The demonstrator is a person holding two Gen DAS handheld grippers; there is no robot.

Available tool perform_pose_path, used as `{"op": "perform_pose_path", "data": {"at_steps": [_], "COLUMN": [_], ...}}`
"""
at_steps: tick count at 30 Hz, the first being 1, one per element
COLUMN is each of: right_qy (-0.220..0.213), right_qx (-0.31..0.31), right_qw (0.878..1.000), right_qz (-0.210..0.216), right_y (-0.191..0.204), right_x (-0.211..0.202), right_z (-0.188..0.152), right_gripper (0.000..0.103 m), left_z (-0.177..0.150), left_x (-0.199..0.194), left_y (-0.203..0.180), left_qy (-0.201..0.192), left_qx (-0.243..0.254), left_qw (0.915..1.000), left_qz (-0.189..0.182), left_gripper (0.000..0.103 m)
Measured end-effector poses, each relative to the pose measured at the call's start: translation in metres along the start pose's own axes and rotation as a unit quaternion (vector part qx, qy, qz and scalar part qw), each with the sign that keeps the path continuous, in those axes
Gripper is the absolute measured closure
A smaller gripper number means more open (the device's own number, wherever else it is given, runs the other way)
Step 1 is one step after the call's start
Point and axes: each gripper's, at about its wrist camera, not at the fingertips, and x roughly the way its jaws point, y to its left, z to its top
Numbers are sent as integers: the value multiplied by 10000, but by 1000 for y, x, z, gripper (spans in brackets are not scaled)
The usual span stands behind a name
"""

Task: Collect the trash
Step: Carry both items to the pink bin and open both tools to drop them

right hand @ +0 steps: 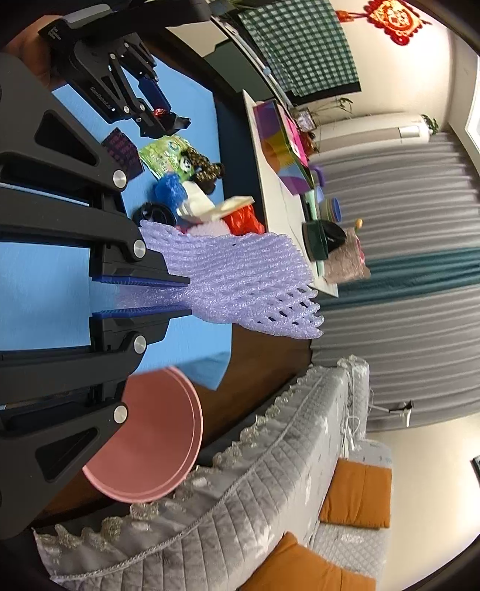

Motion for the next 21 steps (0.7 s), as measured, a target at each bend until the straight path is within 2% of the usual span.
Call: {"op": "perform_pose_path", "data": {"at_steps": [4, 9, 15, 21], "right_qy": [43, 84, -5, -64], "right_qx": [123, 381, 335, 280], "right_qw": [9999, 9992, 9987, 9969], "right_qz": [-84, -95, -396, -731], "right_y": [-15, -41, -79, -121], "right_x": [-9, -21, -28, -27], "right_z": [7, 27, 48, 65], "right_gripper": [92, 92, 92, 92], "left_z": [5, 24, 44, 50], "left_x": [-1, -6, -9, 0], "left_y": [-13, -45, -86, -130], "left_qy": [58, -4, -98, -109], "left_qx": [-19, 257, 474, 665], "left_qw": [9996, 9982, 9948, 9901], "left_qz": [-261, -540, -891, -1234], "left_gripper": [61, 61, 61, 61]}}
